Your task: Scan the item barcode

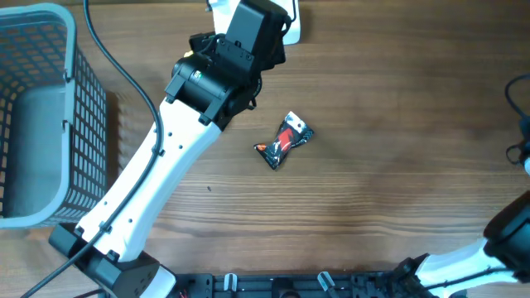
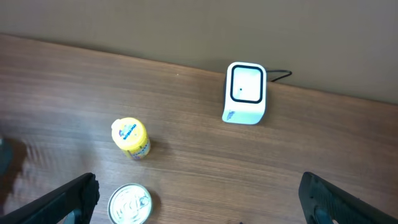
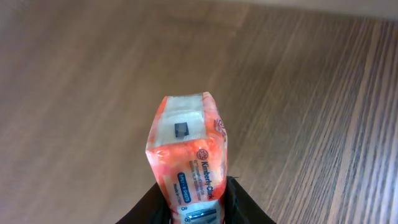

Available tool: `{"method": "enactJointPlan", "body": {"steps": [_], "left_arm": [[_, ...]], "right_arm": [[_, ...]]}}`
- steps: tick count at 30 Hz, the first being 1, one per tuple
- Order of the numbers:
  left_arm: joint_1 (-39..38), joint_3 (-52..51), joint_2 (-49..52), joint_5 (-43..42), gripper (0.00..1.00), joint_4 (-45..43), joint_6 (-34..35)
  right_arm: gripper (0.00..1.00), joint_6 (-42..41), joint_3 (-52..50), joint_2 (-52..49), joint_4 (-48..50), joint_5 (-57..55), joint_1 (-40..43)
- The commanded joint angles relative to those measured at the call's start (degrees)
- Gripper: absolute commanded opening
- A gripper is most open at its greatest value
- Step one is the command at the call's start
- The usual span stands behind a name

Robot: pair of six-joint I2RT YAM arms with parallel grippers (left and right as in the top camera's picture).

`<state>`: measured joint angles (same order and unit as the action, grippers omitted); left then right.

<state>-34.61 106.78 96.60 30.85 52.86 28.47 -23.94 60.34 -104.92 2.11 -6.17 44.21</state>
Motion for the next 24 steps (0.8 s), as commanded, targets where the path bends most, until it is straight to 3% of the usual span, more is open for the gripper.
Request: {"method": "enactJointPlan", "body": {"steps": [1,6,10,11,15,24], "left_arm": [[-0.1,0.4,-1.8,3.6,1.0,1.0,-1.3],[-0.1,0.4,-1.9,5.3,1.0,3.3,-1.3],[-0.1,0.4,-1.9,5.3,1.0,4.0,-1.3],[-0.1,0.4,-1.9,5.3,1.0,3.8,-1.3],[-0.1,0.4,-1.9,5.2,1.0,3.8,-1.3],[-0.1,0.4,-2.3,5.3,1.0,2.0,-1.3]], "right_arm": [[0.31,1.4,1.3,-4.0,0.0,-2.7,0.1],[0.34,1.5,1.3,-5.5,-0.3,-5.0,0.2],[0.46,3.0,1.3,-5.0,-1.0,-5.0,0.3],[0.56,3.6,1.3,-4.7,-1.6,-5.0,0.3],[0.68,4.4,1.4,-2.5,-2.3,-4.9,0.4],[0.85,4.2,1.7,10.7,-3.4,16.8,-0.5]]}}
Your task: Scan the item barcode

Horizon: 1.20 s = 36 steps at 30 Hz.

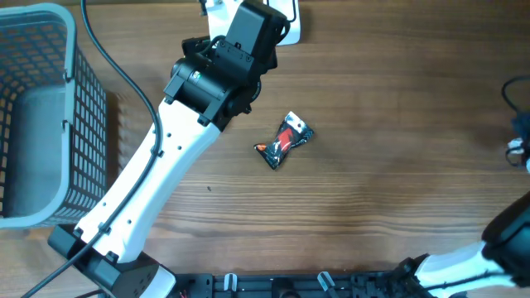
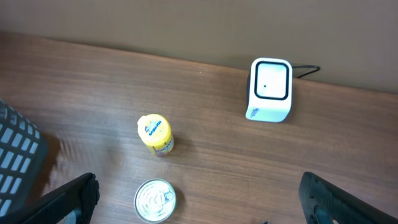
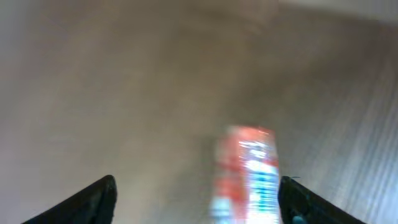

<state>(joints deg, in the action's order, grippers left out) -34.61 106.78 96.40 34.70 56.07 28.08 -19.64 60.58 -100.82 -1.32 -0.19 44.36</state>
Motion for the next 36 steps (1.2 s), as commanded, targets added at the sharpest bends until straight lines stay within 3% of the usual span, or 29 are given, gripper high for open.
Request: {"method": "enactJointPlan", "body": {"steps": [1,9,18,25,28,32,36], "left_arm": [[-0.1,0.4,-2.6,1.5,1.0,-1.6,-0.9],[2.3,0.4,-10.4,3.1,1.0,-1.1,-3.9],[8.0,-2.4,-16.0,8.6,1.0,-2.9,-3.9],[10.9,-12.8,-16.8,8.8,1.0,-9.0,-4.1],[11.4,-19.8,-17.3,7.1,1.0,-13.7,-4.3],[11.4,-27.2,-19.0,-1.8,1.0,-20.3,-8.6],[12.6,-30.9,-20.7,-4.3,1.0,-21.7,-8.6]], "right_arm": [[0.86,0.1,1.5,8.6,-0.1,12.2,-1.5],[0.96,-0.1,1.5,19.6,-5.1,12.3,-10.8],[1.0,-1.7,1.4,20.0,-17.0,12.3,-24.3],[1.0,-4.5,1.4,19.9,-24.0,12.4,-34.1],[1.0,-8.6,1.4,19.5,-28.9,12.4,-37.1],[1.0,-13.8,1.4,19.2,-34.6,12.3,-38.7],[1.0,-15.5,1.4,18.6,-38.6,16.5,-38.8]]}}
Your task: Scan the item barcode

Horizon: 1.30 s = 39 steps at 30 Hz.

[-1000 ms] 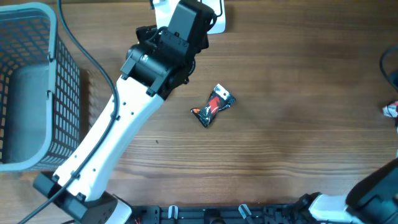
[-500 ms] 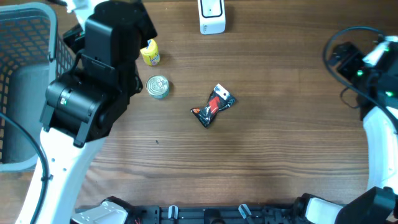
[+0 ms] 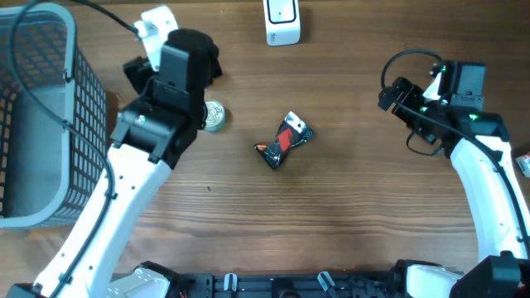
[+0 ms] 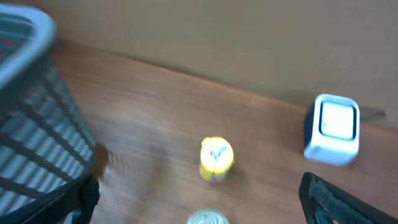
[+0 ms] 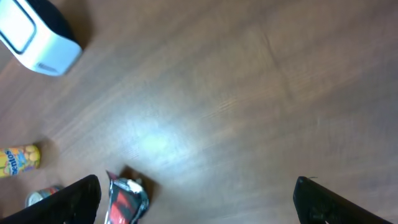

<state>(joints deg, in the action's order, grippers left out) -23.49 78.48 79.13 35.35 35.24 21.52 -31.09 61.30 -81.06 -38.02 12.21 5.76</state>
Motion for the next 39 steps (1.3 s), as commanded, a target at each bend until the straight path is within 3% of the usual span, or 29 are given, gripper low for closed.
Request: {"method": "enactJointPlan", "body": {"steps": [1,8,12,18,25,29,32,35,39], "left_arm": [[2.2,-3.2,-3.8,-6.6,1.0,-0.9,-2.0],[6.6,-8.2,-4.3,-22.6,1.0,-1.2,-0.6],[6.7,-13.1,-2.9,-25.4,1.0,-1.0,3.0],[10.1,-15.6,-0.7,-29.8,1.0,1.7,3.6],[10.5,-15.6,-4.2,-33.1,1.0,1.0,-1.9],[10.6,-15.6,-8.4,-32.8,1.0,-0.3,-3.1],[11.7,-15.6,-11.2,-32.7,1.0,-1.2,-3.1],[14.1,-15.6,-13.5,-32.7,1.0,-1.4,-3.1],[16.9,-15.6,-14.7,-32.7,1.0,-1.0,-1.6]], "right_arm": [[1.0,-4.0,0.7,-1.7,-2.6,6.7,-0.3],[1.0,-3.3,0.7,-8.0,-1.8,20.1,-1.7],[0.96,-4.4,0.7,-13.9,0.9,26.5,-3.9],[1.0,-5.1,0.7,-18.4,-0.7,30.1,-7.4],[1.0,-4.7,0.7,-18.3,-1.2,31.9,-10.6],[0.87,-10.6,0.7,-18.3,1.1,34.6,-14.0],[0.88,-23.0,0.7,-18.3,-0.4,28.6,-17.8],[0.94,-31.0,0.7,-18.3,-0.5,24.2,-21.4],[0.95,-41.9,0.7,-18.3,-2.7,17.4,-25.4]]}}
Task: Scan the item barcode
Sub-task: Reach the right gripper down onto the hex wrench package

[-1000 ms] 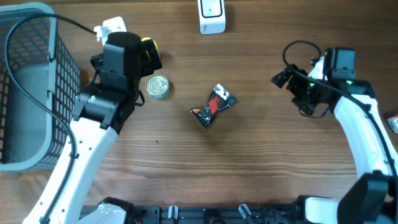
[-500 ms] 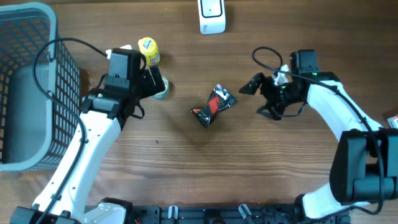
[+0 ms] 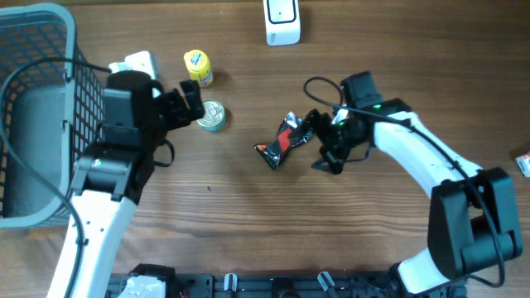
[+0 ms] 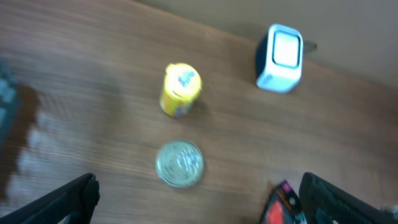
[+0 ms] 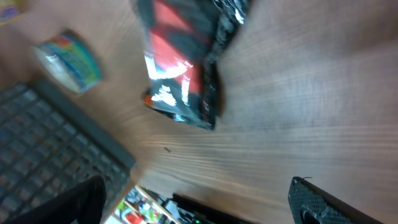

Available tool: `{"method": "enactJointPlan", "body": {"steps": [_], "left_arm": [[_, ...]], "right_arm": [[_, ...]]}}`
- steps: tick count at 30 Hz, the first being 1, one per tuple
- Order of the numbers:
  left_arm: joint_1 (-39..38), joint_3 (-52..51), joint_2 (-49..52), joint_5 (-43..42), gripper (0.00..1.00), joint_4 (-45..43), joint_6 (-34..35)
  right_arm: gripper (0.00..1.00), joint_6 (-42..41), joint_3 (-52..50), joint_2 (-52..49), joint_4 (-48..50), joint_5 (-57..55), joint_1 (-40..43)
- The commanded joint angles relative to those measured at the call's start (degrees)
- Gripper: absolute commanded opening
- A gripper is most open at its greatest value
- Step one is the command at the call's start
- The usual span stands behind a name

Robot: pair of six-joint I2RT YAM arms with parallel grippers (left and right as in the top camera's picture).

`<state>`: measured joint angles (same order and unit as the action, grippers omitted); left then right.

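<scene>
A black-and-red snack packet (image 3: pixel 280 144) lies flat mid-table; it also shows in the right wrist view (image 5: pixel 183 68) and at the lower edge of the left wrist view (image 4: pixel 281 202). The white scanner (image 3: pixel 282 21) stands at the far edge (image 4: pixel 281 57). My right gripper (image 3: pixel 321 142) is open just right of the packet, fingers spread, nothing between them (image 5: pixel 196 193). Near the basket, my left gripper (image 3: pixel 189 105) is open and empty (image 4: pixel 199 205), pointing toward the can.
A yellow tub (image 3: pixel 197 68) (image 4: pixel 180 90) and a silver can (image 3: pixel 211 116) (image 4: pixel 179 164) (image 5: pixel 68 53) stand left of the packet. A grey mesh basket (image 3: pixel 33 108) fills the left side. A small packet (image 3: pixel 523 163) lies at the right edge.
My right gripper has moved from the far right side of the table to just beside the snack packet. The left arm has drawn back toward the basket, and the yellow tub now shows from overhead.
First my right gripper was shut on an orange tissue pack off to the right, with the left arm up by the scanner. Then the right gripper was open and the pack lay apart from it. Later it was over the table, and now sits beside the snack packet.
</scene>
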<state>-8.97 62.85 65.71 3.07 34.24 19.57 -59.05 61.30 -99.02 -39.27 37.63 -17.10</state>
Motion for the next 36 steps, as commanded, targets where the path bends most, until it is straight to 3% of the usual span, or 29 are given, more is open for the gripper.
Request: {"method": "enactJointPlan", "body": {"steps": [1,8,13,23,36], "left_arm": [[2.8,0.0,-1.3,-0.5,1.0,0.0,0.6],[2.9,0.0,-1.3,-0.5,1.0,0.2,2.3],[2.9,0.0,-1.3,-0.5,1.0,0.2,2.3],[2.9,0.0,-1.3,-0.5,1.0,0.2,2.3],[2.9,0.0,-1.3,-0.5,1.0,0.2,2.3]], "right_arm": [[0.94,-15.8,0.7,-0.3,-1.9,-9.4,-3.1],[0.97,-21.9,0.7,-0.7,-2.5,-14.8,-4.8],[0.96,-18.8,2.8,-3.0,0.4,-15.0,-4.8],[0.97,-15.9,19.2,-13.8,-9.9,-15.8,-6.8],[0.97,-16.0,20.4,-18.8,-14.0,-17.1,-7.6]]}}
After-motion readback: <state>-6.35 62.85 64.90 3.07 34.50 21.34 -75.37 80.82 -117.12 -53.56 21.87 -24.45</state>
